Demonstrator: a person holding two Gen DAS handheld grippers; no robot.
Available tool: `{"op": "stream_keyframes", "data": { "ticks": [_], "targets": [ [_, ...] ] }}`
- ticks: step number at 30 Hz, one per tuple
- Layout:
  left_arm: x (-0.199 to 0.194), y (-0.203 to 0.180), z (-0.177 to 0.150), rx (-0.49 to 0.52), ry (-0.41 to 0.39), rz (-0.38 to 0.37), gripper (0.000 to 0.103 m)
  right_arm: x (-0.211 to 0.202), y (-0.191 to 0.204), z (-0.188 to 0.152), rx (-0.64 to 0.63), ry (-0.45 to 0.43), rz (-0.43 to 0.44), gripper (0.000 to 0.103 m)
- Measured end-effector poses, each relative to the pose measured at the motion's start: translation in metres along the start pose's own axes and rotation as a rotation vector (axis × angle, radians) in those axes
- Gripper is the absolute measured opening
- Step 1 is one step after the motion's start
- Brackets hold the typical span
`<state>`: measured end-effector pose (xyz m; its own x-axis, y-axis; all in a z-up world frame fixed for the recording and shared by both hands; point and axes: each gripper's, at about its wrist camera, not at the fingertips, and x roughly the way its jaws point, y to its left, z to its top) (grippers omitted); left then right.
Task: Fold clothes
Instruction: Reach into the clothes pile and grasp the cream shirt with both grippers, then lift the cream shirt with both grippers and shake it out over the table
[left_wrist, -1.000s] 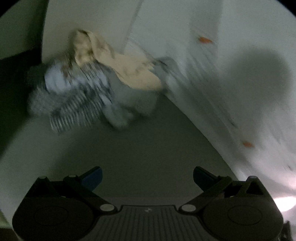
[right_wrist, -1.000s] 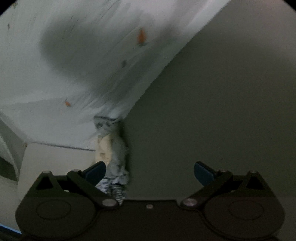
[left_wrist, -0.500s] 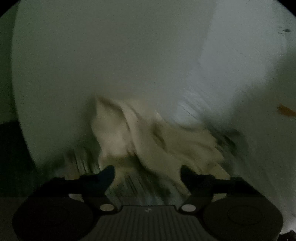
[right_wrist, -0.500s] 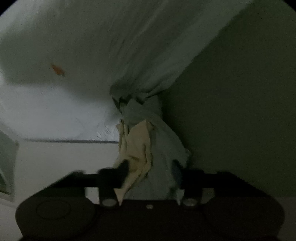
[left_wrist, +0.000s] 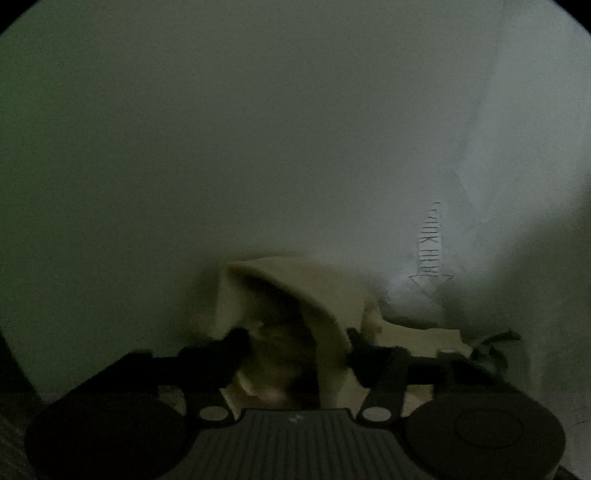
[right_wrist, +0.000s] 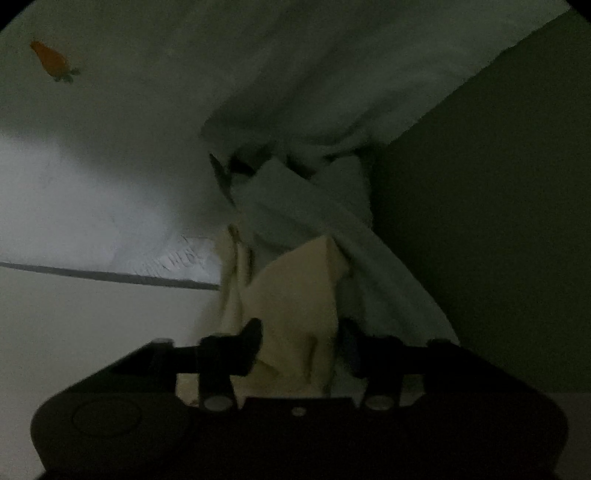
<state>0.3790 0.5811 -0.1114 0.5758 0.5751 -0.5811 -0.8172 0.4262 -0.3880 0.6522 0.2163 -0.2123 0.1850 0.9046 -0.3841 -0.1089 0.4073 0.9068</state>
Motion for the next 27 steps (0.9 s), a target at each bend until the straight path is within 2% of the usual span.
{"op": "stream_keyframes", "data": {
  "ticks": [1, 2, 6, 7, 11, 14, 19, 27],
  "targets": [
    [-0.002, 0.000, 0.000, -0.006, -0.001, -0.002, 0.042, -0.004, 0.002, 0.000, -0.012, -0.004, 0.006, 0.008],
    [-0.004, 0.001, 0.001, -0.014, -0.002, -0.006, 0.036, -0.010, 0.002, 0.001, -0.022, -0.009, 0.012, 0.008],
    [-0.019, -0.001, 0.005, -0.015, -0.001, -0.027, 0.024, -0.061, 0.019, 0.008, -0.070, -0.085, 0.080, 0.006],
    [-0.026, -0.005, 0.005, 0.003, -0.008, -0.036, 0.020, -0.084, 0.024, 0.010, -0.091, -0.116, 0.092, 0.006],
    [-0.067, -0.039, 0.005, 0.101, -0.070, -0.113, 0.019, -0.185, 0.039, 0.015, -0.148, -0.241, 0.152, 0.006],
    [-0.108, -0.072, 0.002, 0.177, -0.125, -0.191, 0.018, -0.271, 0.056, 0.014, -0.197, -0.345, 0.193, 0.006],
    [-0.200, -0.139, -0.005, 0.306, -0.252, -0.343, 0.015, -0.438, 0.075, -0.006, -0.297, -0.548, 0.269, 0.006],
    [-0.382, -0.222, -0.047, 0.418, -0.437, -0.641, 0.011, -0.725, 0.069, -0.054, -0.375, -0.844, 0.390, 0.006]
  ]
}}
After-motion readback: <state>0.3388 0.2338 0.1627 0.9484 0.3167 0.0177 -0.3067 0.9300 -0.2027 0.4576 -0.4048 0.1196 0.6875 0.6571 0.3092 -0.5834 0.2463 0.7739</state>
